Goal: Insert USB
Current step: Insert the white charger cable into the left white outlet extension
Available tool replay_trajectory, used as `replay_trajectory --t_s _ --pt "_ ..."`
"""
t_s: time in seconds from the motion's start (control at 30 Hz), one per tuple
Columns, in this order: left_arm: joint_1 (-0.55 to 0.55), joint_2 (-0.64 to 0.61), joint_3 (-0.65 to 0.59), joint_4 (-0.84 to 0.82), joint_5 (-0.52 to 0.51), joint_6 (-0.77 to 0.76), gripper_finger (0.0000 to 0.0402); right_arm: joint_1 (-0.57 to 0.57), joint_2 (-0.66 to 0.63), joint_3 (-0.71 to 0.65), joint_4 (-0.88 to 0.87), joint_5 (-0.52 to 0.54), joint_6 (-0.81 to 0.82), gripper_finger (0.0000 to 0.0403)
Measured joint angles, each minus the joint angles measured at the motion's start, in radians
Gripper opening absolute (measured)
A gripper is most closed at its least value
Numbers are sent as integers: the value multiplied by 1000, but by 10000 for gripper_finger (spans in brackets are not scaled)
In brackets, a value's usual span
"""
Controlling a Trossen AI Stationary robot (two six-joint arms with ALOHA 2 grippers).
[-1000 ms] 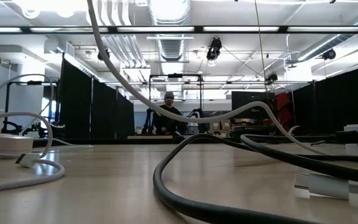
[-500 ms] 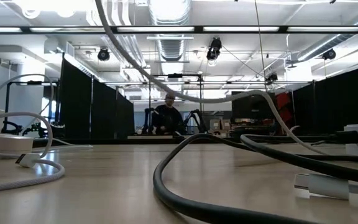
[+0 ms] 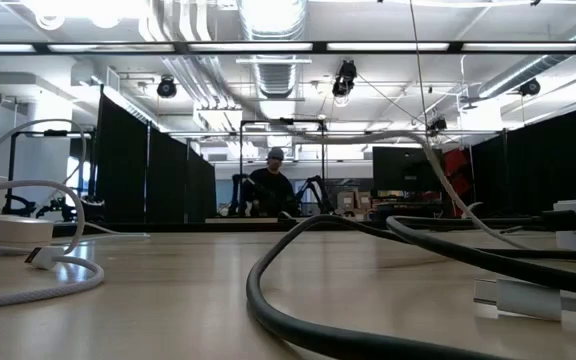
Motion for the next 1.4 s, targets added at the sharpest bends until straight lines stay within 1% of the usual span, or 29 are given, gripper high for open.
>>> replay_trajectory --t_s 0.07,0.1,0.13,0.17,0.2,0.27,0.3,0.37,0.47,0.57,0.67,0.83,0.93,1.07,1.13,1.2,1.4 --pt "-7 0 0 -189 9 -95 12 9 0 -2 -11 31 17 0" --pt "-8 0 0 -285 34 -143 12 12 0 -3 -12 36 24 0" --pt "-10 0 -6 -344 68 -185 12 15 0 -3 -13 39 31 0" --pt "-9 -6 -31 -330 100 -202 12 18 0 -3 -19 40 44 0" --pt "-10 -25 -68 -295 110 -202 12 19 0 -4 -26 40 56 0" --pt "-6 -48 -129 -247 109 -224 12 21 0 -5 -38 42 75 0" --pt "-2 -58 -154 -259 113 -243 12 25 0 -5 -37 44 80 0" --pt "15 -73 -216 -352 118 -285 12 33 0 -6 -37 58 99 0" --pt "39 -123 -373 -279 120 -329 12 44 0 -8 -64 59 130 0" --pt "66 -165 -499 -331 132 -373 12 54 0 -9 -87 59 144 0" --pt "97 -215 -635 -299 139 -390 12 54 -1 -17 -90 60 159 0" --pt "162 -300 -827 -267 131 -398 12 53 -1 -27 -85 61 173 0" --pt "210 -357 -927 -191 107 -399 12 51 -1 -29 -85 60 177 0" --pt "276 -443 -1040 -57 55 -447 12 51 -1 -29 -78 60 177 0" --pt "301 -465 -1086 9 55 -450 12 51 -1 -29 -79 60 173 0" --pt "317 -475 -1119 38 59 -462 12 51 -1 -29 -78 60 174 0" --pt "338 -461 -1174 57 168 -498 12 51 -1 -30 -78 60 174 0"
